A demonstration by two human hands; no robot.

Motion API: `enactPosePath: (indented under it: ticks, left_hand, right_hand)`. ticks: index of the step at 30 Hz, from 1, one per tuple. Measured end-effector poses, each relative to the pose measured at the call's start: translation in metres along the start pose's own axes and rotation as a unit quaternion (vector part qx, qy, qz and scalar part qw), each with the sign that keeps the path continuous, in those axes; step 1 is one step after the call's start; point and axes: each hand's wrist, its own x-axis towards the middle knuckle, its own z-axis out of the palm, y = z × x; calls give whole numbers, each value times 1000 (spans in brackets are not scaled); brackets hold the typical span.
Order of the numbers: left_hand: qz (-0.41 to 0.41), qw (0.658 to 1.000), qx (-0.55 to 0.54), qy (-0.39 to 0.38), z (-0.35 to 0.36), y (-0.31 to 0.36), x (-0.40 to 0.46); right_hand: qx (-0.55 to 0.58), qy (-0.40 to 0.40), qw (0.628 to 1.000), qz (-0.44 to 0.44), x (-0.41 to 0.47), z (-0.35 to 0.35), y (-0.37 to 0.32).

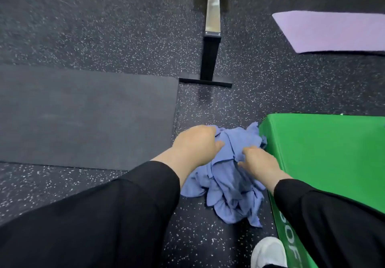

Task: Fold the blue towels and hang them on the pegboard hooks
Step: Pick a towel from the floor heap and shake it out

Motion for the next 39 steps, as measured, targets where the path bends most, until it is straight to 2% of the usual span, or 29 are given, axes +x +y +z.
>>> enactPosePath:
  ticks: [3, 8, 11, 15, 18, 22, 27, 29, 32, 34, 37, 39]
  left_hand:
    - [22, 999, 24, -8, 3, 5, 2]
    - [21, 999, 26, 3, 0, 6, -4]
    - [22, 998, 50, -12, 4, 5, -15]
    - [14, 997, 61, -35, 10, -2, -20]
    - [10, 998, 59, -34, 5, -6, -18]
    - [-1, 1000, 18, -10, -10, -5, -16]
    - [-2, 996, -77, 39, -33, 14, -28]
    - [5, 986, -152, 71, -45, 27, -39]
    - [10, 953, -276, 128, -61, 44, -56]
    - [9, 942, -311, 127, -64, 52, -66]
    - [10, 935, -342, 92, -59, 59, -74]
    - [11, 936, -340, 87, -54, 59, -74]
  right_hand:
    - [-30, 11, 999, -1, 4, 2, 0]
    - [64, -13, 997, 32, 0, 3, 3]
    - [71, -35, 996, 36, -4, 11, 2]
    - [68, 1, 996, 52, 8, 15, -5]
    - [118, 37, 991, 44, 14, -4, -11]
    - [308, 122, 942, 60, 12, -70, -11]
    - [440, 194, 876, 21, -40, -173, -22]
    - [490, 228, 841, 13, -71, -205, -28]
    - [536, 262, 803, -16, -112, -230, -37]
    - [540, 264, 799, -27, -128, -232, -42]
    - [517, 261, 814, -31, -134, -232, -47]
    - [533, 252, 807, -35, -134, -232, -49]
